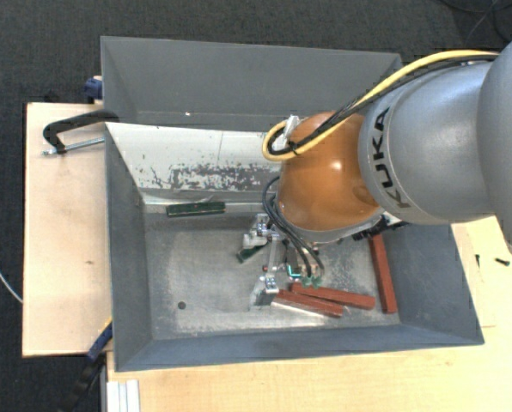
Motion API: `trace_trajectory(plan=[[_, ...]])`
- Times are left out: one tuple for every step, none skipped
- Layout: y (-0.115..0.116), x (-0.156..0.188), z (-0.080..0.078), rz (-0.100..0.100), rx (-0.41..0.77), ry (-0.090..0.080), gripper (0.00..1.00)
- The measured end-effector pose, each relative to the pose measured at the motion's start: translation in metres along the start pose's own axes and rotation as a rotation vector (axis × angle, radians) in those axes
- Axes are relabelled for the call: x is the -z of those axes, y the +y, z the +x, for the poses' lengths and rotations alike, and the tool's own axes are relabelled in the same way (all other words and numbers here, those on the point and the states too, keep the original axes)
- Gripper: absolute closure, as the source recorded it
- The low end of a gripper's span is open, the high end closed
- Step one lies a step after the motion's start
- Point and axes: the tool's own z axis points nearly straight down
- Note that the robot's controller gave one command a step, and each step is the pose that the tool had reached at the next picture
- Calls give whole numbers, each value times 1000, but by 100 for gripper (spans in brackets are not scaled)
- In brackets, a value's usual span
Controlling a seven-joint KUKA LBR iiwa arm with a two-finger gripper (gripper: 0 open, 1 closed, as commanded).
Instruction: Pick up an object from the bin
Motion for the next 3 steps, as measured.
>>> trace_trajectory(plan=[[0, 4, -2, -1, -1, -8, 0], [-49, -39, -39, -3, 1, -16, 0], [-68, -51, -54, -20, -7, -9, 0]])
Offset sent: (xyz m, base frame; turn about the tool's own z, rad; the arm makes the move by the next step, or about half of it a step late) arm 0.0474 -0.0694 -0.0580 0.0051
